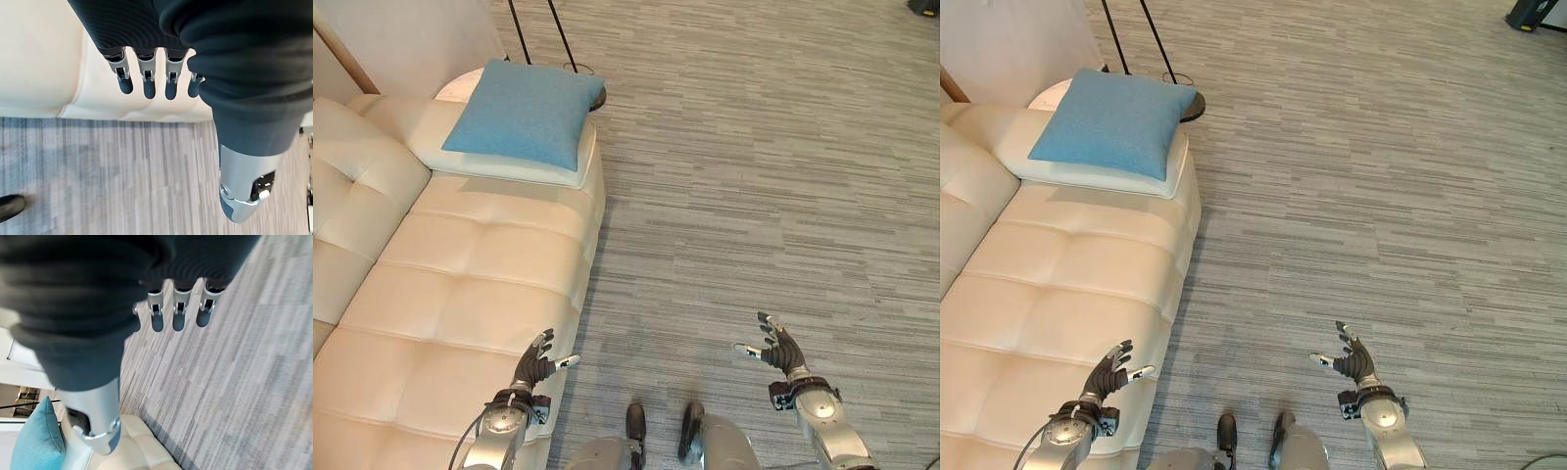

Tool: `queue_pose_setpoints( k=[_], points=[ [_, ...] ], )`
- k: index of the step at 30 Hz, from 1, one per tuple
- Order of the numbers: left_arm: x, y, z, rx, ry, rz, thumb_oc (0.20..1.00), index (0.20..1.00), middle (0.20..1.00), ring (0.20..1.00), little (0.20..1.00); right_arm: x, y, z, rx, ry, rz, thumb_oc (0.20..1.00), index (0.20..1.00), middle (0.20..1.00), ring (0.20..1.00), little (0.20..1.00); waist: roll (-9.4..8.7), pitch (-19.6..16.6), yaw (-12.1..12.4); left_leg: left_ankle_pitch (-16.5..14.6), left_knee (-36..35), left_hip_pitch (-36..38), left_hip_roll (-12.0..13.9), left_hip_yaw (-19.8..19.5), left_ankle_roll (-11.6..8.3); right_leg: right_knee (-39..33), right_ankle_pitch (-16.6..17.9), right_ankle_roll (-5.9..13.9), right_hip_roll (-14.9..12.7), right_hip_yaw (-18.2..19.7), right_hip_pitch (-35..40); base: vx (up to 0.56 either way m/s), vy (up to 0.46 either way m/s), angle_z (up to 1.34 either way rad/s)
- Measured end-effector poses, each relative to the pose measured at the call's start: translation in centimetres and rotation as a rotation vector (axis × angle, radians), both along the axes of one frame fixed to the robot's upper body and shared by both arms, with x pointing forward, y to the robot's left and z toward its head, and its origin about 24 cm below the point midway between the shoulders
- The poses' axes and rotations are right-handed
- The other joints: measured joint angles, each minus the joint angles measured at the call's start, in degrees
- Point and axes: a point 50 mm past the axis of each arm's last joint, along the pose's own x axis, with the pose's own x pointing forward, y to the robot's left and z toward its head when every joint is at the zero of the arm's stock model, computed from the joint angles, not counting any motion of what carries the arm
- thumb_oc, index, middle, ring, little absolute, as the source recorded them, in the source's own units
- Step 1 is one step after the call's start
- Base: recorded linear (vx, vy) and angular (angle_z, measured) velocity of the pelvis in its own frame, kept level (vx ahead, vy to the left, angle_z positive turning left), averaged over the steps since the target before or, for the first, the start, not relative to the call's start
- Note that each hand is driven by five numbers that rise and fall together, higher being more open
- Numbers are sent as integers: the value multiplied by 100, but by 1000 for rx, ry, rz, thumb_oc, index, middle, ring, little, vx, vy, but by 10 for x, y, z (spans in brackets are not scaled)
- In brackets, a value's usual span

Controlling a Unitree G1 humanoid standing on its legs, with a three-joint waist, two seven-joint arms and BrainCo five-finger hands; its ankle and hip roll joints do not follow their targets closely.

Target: Pick up all the scattered cushions and arrange them neatly on the sofa.

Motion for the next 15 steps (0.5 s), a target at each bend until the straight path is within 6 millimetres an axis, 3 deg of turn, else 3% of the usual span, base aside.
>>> queue_pose_setpoints(
  k=[1,2,3,6,8,9,10,11,12,13,15],
  points=[
    [0,3,-1,6,7,13,1000,1000,1000,1000,1000,3,1,1,1,-6,2,1000,1000,1000,1000,1000,-62,33,0,-193,30,56,-42,24,78,-629,462,160,-46,14,-52,411,-210,8],
    [-3,4,-3,9,15,19,1000,1000,1000,1000,1000,4,1,2,2,-8,3,1000,1000,1000,1000,1000,-94,58,12,-158,40,120,-63,42,195,-927,656,142,-62,-14,-31,438,-200,8],
    [-8,4,-7,8,36,28,1000,1000,1000,1000,1000,2,0,0,0,-1,-1,1000,1000,1000,1000,1000,-108,63,-30,-358,90,199,-84,-33,128,-1094,878,107,-167,-23,-139,617,-296,9],
    [-18,1,-14,-2,69,39,1000,1000,1000,1000,1000,-3,0,-4,2,21,0,1000,1000,1000,1000,1000,-134,70,-135,-532,85,554,-54,-232,114,-1249,1220,37,-256,-79,-18,454,-238,26],
    [-21,1,-15,-2,73,39,1000,1000,1000,1000,1000,-6,-1,-6,1,33,0,1000,1000,1000,1000,1000,-179,37,-172,-655,30,814,-6,-353,-20,-1060,1264,17,-231,-17,172,355,-273,36],
    [-24,-1,-16,-11,77,41,1000,1000,1000,1000,1000,-9,-2,-9,-8,45,2,1000,1000,1000,1000,1000,-223,-30,-190,-771,28,916,44,-413,-167,-1016,1527,-205,-186,50,312,431,-388,37],
    [-26,-4,-19,-25,86,63,1000,1000,1000,1000,1000,-8,-6,-16,-24,80,-8,1000,1000,1000,1000,1000,-77,-26,-238,-923,121,1059,253,-530,-325,-586,1398,-288,-33,35,296,207,-273,49],
    [-25,-11,-20,-39,84,44,1000,1000,1000,1000,1000,-15,-10,-19,-30,107,-15,1000,1000,1000,1000,1000,-50,-73,-218,-1055,741,851,388,-447,-382,-346,1277,-574,57,36,316,376,-543,35],
    [-29,-13,-22,-52,91,45,1000,1000,1000,1000,1000,-11,-9,-16,-33,93,-9,1000,1000,1000,1000,1000,-31,-79,-131,-1074,1876,348,534,-367,-416,-350,1014,-721,220,35,429,390,-537,10],
    [-29,-13,-22,-53,91,48,1000,1000,1000,1000,1000,-7,-11,-10,-41,65,0,1000,1000,1000,1000,1000,-2,-81,-115,-892,3380,-389,790,-267,-448,-380,910,-942,374,18,546,306,-407,-18],
    [-34,-10,-25,-48,113,61,1000,1000,1000,1000,1000,-5,-13,-8,-53,55,-5,1000,1000,1000,1000,1000,21,-86,27,-531,4545,-821,1212,-94,-446,-361,832,-1255,605,-3,750,344,-205,-29]
  ],
)
